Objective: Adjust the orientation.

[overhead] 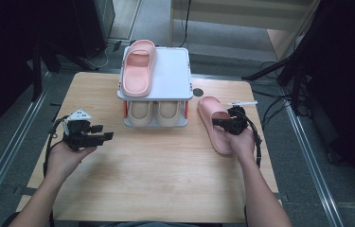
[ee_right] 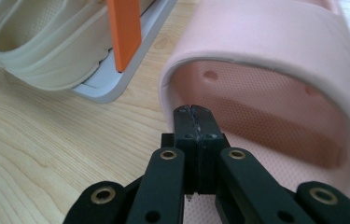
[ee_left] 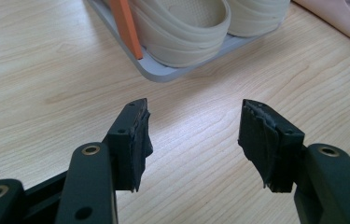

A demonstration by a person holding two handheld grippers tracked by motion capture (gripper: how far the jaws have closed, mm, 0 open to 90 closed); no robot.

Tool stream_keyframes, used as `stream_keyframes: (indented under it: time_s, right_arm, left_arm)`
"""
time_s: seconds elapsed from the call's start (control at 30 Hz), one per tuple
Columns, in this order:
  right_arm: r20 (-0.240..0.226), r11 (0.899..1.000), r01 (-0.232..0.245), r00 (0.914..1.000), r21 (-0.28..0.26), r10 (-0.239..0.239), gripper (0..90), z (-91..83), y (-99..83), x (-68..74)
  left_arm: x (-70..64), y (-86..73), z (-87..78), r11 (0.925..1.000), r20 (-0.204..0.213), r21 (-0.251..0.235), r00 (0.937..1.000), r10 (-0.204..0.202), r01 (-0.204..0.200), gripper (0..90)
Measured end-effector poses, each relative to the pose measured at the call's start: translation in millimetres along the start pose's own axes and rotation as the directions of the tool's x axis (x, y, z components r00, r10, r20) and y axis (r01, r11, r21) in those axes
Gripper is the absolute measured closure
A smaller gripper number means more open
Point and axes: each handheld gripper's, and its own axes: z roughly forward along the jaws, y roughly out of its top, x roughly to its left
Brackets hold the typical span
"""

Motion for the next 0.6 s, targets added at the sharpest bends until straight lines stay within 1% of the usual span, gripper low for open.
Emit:
stream_keyframes:
  time_s: [0.03,0.2,0.27,0.4,0.5,0.57,0.6]
  right_arm:
    - [0.002,1.0,0.009,1.0,-0.001,-0.009,90.0,1.3,0.7,1.5]
    - [0.011,1.0,0.023,0.9997,-0.008,-0.023,90.0,5.2,3.6,9.8]
    - [0.006,1.0,0.016,0.9999,-0.013,-0.016,90.0,6.5,4.0,10.6]
    - [0.004,1.0,0.003,1.0,-0.02,-0.003,90.0,8.6,4.4,10.6]
    - [0.009,1.0,0.007,0.9999,-0.019,-0.007,90.0,8.8,4.6,11.1]
    - [0.015,1.0,0.018,0.9997,-0.02,-0.017,90.0,7.1,4.6,9.8]
    - [0.018,1.0,0.015,0.9997,-0.019,-0.015,90.0,5.5,4.7,9.0]
  left_arm:
    - [0.2,0.1,0.4,1.0,0.0,0.003,1.0,0.002,-0.002,43.0]
    - [0.4,-0.1,1.2,1.0,0.004,0.004,1.0,0.0,0.0,43.0]
    - [0.8,-0.3,1.9,0.9999,0.001,0.012,1.0,0.004,-0.004,43.0]
    - [0.8,-0.7,3.1,0.9999,0.002,0.016,1.0,0.0,0.0,43.0]
    - [1.5,-0.6,3.0,0.9997,0.003,0.023,1.0,0.002,-0.002,43.0]
    - [2.2,-0.7,2.7,0.9998,0.0,0.02,1.0,0.001,-0.001,43.0]
    - [2.2,-0.7,2.7,0.9998,0.0,0.02,1.0,0.001,-0.001,43.0]
